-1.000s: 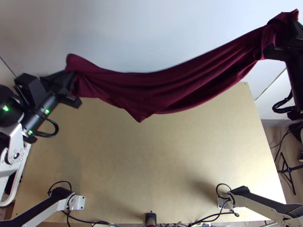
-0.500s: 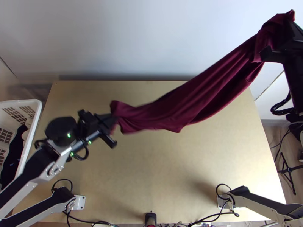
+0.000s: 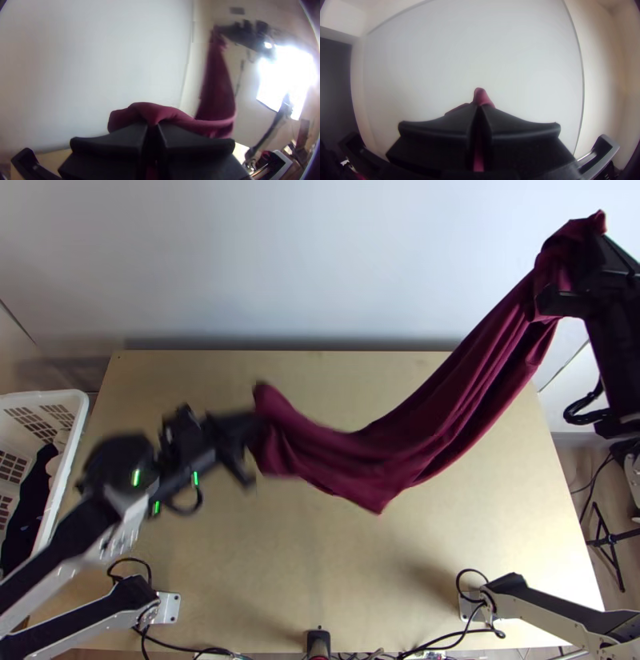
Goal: Fold the t-shirt
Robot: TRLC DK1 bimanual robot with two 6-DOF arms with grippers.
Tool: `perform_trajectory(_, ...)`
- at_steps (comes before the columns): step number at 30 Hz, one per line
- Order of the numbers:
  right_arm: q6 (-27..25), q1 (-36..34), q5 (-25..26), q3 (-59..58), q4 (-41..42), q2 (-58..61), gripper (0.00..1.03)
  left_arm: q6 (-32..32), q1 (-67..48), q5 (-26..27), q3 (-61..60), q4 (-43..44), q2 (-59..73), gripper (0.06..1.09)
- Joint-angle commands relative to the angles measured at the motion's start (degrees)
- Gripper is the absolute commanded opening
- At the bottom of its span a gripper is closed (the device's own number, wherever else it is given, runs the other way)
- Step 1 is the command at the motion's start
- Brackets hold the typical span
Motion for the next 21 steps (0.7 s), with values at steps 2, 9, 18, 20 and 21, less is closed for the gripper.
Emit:
perform_trajectory(2, 0.4, 2.1, 1.4, -0.9, 1.6, 1.8, 0.03, -12.9, 26.9, 1.3, 6.6, -4.7, 21.0, 0.09)
perform_trajectory(9, 0.4, 3.8, 2.5, -2.3, 1.6, 3.0, 0.03, -11.6, 34.5, 7.0, 15.9, -28.9, 37.4, 0.97)
perform_trajectory(18, 0.2, 5.8, 3.1, -3.6, 3.5, 3.9, 0.03, -12.7, 29.7, 9.4, 5.8, -26.1, 27.8, 1.04)
perform_trajectory(20, 0.0, 5.8, 3.1, -3.9, 3.5, 3.7, 0.03, -12.5, 27.7, 9.4, 3.4, -25.6, 24.7, 1.04)
perform_trajectory(21, 0.0, 5.8, 3.1, -4.1, 3.5, 3.5, 0.03, -12.3, 26.3, 9.6, 2.4, -25.3, 23.1, 1.04)
